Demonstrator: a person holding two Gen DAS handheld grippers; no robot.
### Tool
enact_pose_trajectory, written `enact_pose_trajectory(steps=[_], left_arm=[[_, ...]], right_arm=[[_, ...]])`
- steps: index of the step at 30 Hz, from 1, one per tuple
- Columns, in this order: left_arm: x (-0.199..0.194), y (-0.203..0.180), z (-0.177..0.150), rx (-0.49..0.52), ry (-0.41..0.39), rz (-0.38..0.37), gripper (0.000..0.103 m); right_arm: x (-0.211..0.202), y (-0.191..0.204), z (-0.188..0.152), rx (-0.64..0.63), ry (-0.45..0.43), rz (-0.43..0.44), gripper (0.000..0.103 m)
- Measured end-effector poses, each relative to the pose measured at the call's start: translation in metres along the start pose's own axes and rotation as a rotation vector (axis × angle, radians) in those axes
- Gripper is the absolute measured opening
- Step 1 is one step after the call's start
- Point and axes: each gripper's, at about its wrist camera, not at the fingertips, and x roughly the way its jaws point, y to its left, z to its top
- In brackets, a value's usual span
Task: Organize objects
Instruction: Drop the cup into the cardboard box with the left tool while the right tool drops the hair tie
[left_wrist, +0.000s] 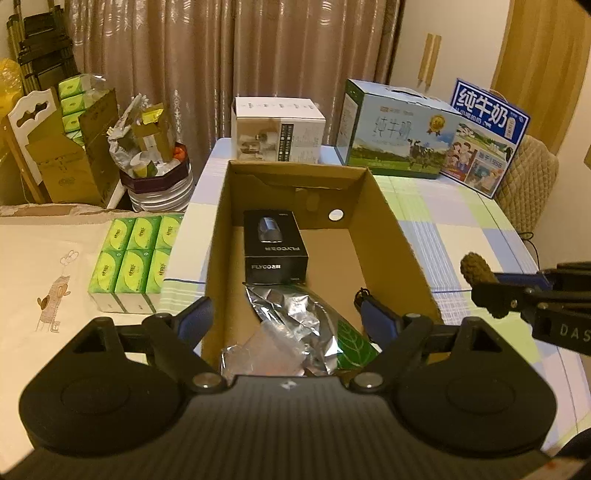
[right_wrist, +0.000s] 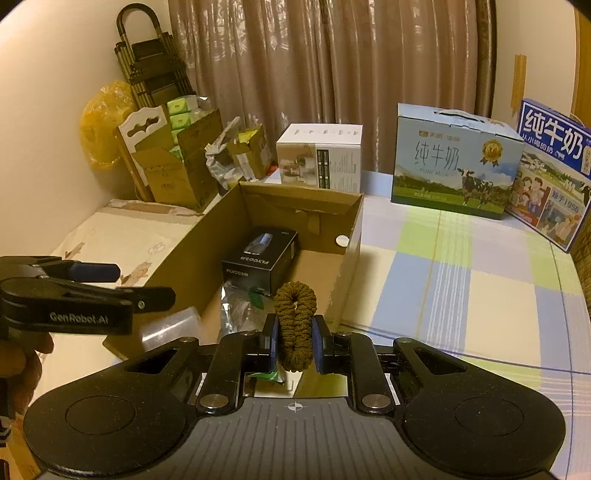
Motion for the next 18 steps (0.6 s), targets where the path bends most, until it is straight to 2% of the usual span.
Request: enact_pose_trajectory(steps=[18], left_arm=[[-0.02, 0.016, -0.018, -0.023, -0.002, 0.044, 0.084]], right_arm=[[0.0, 0.017, -0.001, -0.01, 0.007, 0.04, 0.015]])
